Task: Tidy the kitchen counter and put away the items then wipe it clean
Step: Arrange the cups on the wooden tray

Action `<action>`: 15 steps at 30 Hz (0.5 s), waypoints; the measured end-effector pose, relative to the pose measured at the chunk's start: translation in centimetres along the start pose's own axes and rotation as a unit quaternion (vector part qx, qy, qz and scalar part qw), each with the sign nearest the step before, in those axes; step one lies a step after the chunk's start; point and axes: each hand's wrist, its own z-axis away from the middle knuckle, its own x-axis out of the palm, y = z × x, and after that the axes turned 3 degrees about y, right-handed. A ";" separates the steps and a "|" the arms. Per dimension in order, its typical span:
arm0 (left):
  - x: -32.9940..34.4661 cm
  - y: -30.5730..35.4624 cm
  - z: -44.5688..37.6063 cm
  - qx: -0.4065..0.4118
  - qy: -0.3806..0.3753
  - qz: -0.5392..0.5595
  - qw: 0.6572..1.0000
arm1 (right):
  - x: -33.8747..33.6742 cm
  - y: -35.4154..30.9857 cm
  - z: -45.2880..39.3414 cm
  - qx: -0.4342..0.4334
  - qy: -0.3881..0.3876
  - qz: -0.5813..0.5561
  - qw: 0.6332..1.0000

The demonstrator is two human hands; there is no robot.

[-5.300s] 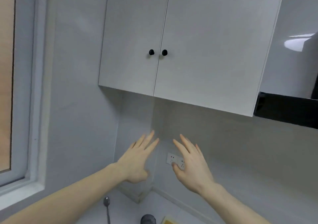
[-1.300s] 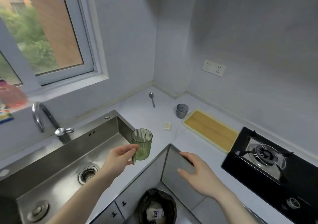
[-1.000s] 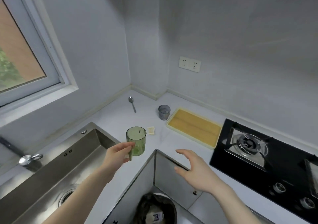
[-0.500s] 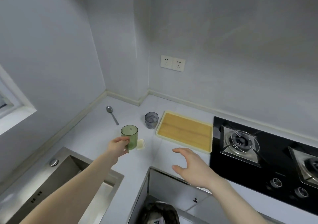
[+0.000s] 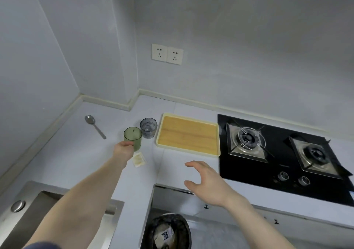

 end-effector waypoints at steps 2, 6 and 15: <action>0.8 -0.1 -0.4 0.002 0.000 0.005 1.000 | 0.1 0.2 0.0 0.008 0.003 -0.004 1.000; 1.8 -0.4 -1.4 -0.006 -0.006 0.006 1.000 | 0.4 0.6 0.1 0.016 0.007 -0.006 1.000; 1.8 -0.2 0.6 0.028 -0.019 -0.021 0.999 | 0.4 0.9 0.7 0.021 0.010 -0.007 1.000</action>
